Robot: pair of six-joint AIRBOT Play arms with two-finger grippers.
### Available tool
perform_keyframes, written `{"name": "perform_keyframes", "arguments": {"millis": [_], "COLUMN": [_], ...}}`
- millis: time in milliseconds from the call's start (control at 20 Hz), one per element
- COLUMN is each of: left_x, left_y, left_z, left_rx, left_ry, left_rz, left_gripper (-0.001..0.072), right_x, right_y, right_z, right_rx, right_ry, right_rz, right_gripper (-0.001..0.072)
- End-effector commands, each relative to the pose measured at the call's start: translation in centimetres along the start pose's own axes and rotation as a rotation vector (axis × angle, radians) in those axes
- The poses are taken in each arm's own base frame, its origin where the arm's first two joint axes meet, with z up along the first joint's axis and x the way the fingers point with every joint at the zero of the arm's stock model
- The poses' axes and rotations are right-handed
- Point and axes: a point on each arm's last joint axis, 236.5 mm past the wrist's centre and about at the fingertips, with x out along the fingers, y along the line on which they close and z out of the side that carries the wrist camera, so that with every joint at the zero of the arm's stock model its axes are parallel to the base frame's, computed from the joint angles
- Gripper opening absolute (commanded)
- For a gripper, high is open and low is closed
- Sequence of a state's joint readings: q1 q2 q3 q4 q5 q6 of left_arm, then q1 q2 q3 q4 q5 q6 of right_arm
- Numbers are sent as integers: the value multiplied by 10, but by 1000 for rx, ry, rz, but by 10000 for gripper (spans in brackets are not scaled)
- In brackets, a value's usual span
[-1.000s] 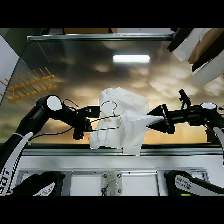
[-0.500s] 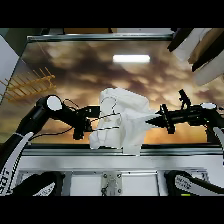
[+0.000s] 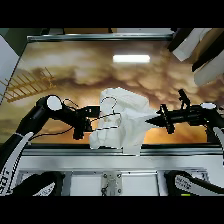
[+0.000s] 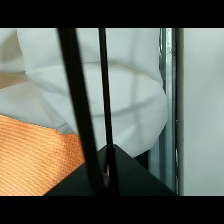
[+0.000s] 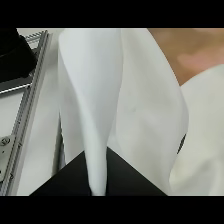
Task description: Fold the clothes and pants, and hang the long-sleeved shirts on hangers.
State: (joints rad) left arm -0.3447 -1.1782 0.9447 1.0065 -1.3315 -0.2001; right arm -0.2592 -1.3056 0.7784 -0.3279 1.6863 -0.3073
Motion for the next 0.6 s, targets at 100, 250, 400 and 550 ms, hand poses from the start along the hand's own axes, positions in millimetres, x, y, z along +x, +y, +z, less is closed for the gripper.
{"name": "perform_keyframes", "arguments": {"millis": [100,250,400,550], "left_x": [0,0,0,0], "left_y": [-2,-1,-1,-2], "left_z": [7,7,7,7], "left_rx": [-5,-14,-75,-179], "left_ry": [-27,-28,-28,-27], "left_rz": [-7,-5,-7,-11], "left_gripper": [15,438,440,440], "right_x": [0,0,0,0], "right_y": [-2,-3,-3,-3], "right_z": [-1,-1,-1,-1], "right_rx": [1,1,1,3], "right_ry": [2,5,5,5], "right_rz": [-7,-13,-13,-13], "right_gripper": [15,14,14,14]}}
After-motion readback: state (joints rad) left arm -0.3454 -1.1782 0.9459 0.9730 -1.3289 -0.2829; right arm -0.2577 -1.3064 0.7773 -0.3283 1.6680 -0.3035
